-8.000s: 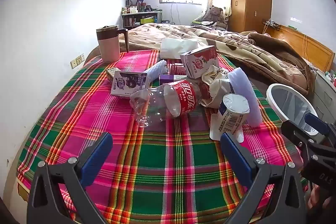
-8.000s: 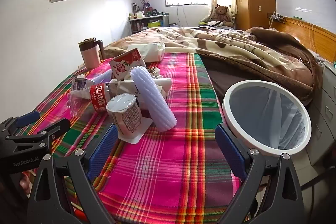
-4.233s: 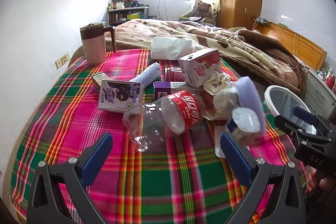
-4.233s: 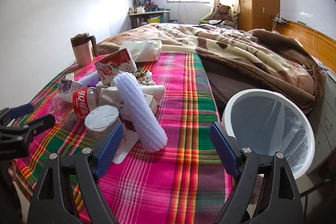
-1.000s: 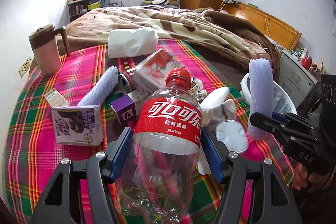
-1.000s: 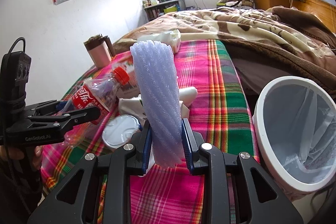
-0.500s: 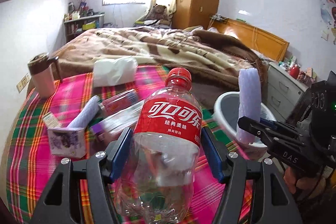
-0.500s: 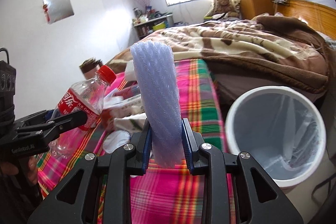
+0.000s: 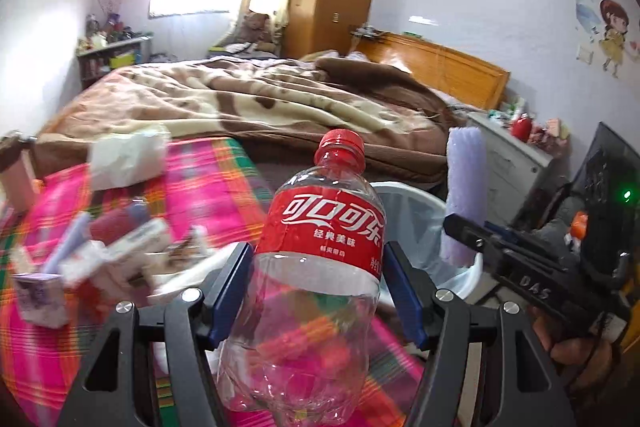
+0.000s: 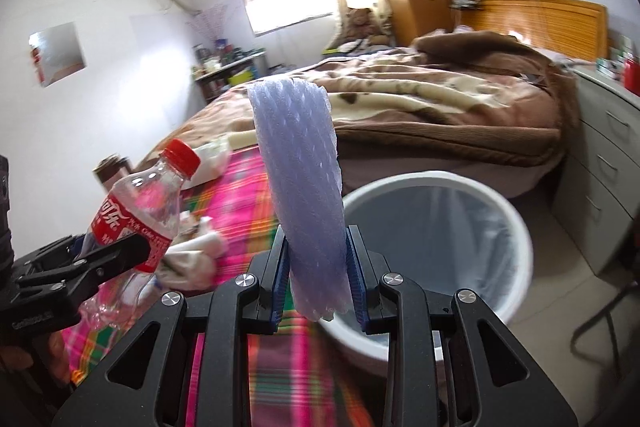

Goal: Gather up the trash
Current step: 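Carry both items over the white wastebasket and open both grippers to drop them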

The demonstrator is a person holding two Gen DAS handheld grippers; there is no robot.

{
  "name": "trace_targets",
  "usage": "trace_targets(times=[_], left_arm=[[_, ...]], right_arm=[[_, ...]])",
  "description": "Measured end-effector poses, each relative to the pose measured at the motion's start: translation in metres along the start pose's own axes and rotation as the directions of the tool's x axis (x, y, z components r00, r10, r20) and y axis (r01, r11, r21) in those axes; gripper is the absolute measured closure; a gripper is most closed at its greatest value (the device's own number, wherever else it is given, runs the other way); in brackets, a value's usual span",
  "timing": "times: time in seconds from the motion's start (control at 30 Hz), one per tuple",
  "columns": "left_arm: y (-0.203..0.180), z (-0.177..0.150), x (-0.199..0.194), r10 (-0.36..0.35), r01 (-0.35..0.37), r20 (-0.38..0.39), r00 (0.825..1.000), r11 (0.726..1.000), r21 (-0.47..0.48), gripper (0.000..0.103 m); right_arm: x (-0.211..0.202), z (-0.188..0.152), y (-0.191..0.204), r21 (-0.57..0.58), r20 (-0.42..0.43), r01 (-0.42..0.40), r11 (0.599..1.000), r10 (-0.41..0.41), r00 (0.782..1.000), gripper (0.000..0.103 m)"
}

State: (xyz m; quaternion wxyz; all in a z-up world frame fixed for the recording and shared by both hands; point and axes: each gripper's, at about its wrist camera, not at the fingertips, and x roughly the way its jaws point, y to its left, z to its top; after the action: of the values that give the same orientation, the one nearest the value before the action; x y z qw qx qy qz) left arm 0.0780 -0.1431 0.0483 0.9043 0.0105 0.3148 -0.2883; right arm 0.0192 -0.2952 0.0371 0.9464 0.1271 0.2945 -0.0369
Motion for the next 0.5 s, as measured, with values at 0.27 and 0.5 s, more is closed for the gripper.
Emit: trace_targets(times=[0.27,0.5], left_arm=[[-0.038,0.004,0.037,-0.058,0.059,-0.037,0.998,0.998,0.024,0.035],[-0.064,0.003,0.061,-0.083,0.086,-0.075,0.994,0.995,0.041,0.035]], right_arm=[[0.013,-0.005,-0.032,0.035,-0.057,0.081,0.996,-0.079,0.995,0.075],[0.012,-0.010,-0.052,0.043,-0.094,0.133,0.990,-0.128,0.987,0.075]])
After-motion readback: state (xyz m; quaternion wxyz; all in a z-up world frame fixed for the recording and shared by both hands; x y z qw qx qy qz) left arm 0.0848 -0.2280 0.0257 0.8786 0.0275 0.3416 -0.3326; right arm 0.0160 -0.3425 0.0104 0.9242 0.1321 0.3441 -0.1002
